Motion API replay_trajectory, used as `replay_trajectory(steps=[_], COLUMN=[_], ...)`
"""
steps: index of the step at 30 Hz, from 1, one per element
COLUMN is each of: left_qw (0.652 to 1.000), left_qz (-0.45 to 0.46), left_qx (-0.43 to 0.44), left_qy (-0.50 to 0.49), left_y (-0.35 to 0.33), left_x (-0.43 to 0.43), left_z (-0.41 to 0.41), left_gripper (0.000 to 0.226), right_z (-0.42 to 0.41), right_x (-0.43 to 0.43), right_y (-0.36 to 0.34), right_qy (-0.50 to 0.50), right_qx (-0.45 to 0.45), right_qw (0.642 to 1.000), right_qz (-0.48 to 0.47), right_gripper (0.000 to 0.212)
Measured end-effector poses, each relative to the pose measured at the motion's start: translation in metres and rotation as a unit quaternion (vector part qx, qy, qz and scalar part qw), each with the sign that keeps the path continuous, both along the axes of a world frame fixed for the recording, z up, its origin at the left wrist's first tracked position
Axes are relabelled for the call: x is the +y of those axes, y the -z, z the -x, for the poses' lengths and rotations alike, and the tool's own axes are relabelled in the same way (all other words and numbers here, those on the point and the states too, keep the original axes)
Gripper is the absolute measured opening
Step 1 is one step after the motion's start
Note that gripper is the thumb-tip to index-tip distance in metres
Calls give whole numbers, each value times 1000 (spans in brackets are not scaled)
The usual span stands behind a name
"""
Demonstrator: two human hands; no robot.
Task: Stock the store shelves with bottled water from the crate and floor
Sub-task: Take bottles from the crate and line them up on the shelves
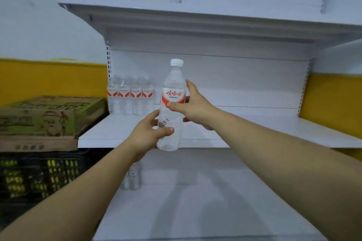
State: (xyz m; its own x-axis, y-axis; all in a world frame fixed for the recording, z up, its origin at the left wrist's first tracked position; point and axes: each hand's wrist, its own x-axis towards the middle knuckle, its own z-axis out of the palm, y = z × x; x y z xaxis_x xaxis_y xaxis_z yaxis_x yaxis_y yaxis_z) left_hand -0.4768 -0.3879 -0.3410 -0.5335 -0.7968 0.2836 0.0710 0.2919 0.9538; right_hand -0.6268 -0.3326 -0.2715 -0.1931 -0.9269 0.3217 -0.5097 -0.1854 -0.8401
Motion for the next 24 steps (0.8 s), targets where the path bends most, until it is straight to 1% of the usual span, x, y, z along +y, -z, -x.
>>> replay_trajectory(steps=[3, 5, 7, 8, 9, 11, 13, 14, 16, 19, 22, 24], left_qw=[999, 998, 992, 984, 973, 938, 900, 887, 872, 846, 790, 765], left_qz=[-1, 10, 51, 77, 97, 126, 136, 134, 129, 108, 93, 90], left_qx=[-5, -27, -82, -124, -173, -286, -382, -410, -438, -489, -581, -617], left_qy=[-38, -56, -83, -101, -121, -150, -159, -164, -176, -182, -171, -161], left_y=[6, 10, 10, 10, 10, 12, 15, 17, 22, 36, 49, 52], left_x=[-12, -23, -38, -47, -59, -86, -113, -126, -151, -187, -221, -239], left_z=[-23, -31, -34, -35, -35, -36, -36, -35, -30, -18, -3, 7], left_gripper=[46, 48, 50, 52, 56, 63, 63, 61, 59, 61, 69, 73], right_z=[-16, -21, -21, -19, -16, -5, 10, 18, 32, 47, 57, 63], right_x=[-25, -42, -63, -74, -85, -108, -130, -141, -164, -201, -238, -261], right_y=[10, 14, 19, 22, 25, 33, 42, 47, 56, 65, 72, 76], right_qy=[-51, -68, -72, -71, -67, -54, -42, -36, -25, -22, -16, -11], right_qx=[-14, -28, -34, -32, -23, 6, 24, 30, 30, 1, -18, -20], right_qw=[998, 997, 997, 997, 997, 999, 999, 999, 999, 1000, 1000, 1000], right_qz=[-22, -24, -18, -16, -12, -4, -1, 0, 1, 8, 19, 20], right_gripper=[81, 78, 78, 80, 82, 87, 89, 90, 90, 88, 86, 87])
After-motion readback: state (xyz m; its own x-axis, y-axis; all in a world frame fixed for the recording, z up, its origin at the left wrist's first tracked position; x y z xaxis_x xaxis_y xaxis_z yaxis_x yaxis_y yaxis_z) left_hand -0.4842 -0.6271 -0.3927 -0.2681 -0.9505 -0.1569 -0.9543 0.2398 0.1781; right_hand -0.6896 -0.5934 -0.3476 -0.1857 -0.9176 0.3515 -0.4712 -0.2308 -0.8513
